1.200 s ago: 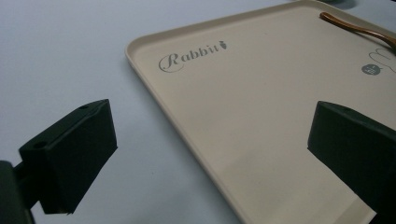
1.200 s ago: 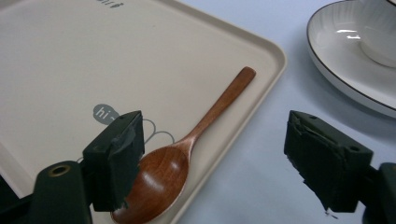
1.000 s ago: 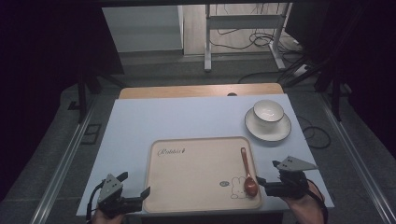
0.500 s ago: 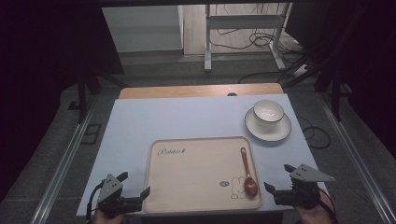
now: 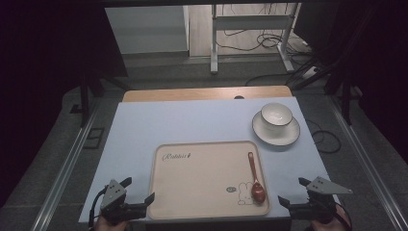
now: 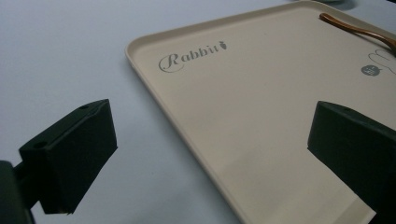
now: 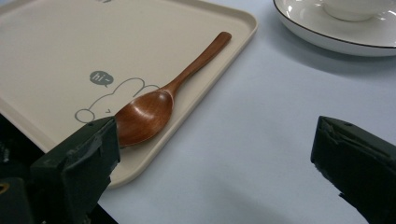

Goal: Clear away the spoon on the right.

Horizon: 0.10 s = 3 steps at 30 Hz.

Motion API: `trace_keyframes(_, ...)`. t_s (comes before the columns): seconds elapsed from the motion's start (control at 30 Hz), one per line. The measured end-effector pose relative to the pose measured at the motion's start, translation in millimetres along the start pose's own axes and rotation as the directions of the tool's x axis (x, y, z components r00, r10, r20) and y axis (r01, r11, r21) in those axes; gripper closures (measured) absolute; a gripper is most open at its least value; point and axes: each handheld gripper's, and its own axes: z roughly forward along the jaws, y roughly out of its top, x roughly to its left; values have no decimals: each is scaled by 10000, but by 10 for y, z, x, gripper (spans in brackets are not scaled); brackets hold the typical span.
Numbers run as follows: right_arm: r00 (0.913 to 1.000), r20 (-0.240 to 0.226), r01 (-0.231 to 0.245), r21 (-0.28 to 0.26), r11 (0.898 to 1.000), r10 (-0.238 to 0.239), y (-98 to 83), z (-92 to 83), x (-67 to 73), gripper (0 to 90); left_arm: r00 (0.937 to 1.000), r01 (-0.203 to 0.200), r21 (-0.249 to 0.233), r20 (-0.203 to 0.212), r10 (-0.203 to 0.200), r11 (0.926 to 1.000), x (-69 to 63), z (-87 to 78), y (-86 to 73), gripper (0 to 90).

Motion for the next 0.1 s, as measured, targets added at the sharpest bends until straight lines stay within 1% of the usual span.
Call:
trace_keyframes(0.03, 9999, -97, -41, -175, 9998, 39, 6, -7, -10, 9, 10000, -16, 13, 4, 16, 10000, -3, 3, 3, 11)
trace_keyframes(0.1, 9999, -128, -20, -263, 9997, 17, 12, -11, -11, 10, 10000, -43, 37, 1, 43, 10000, -4, 7, 4, 12)
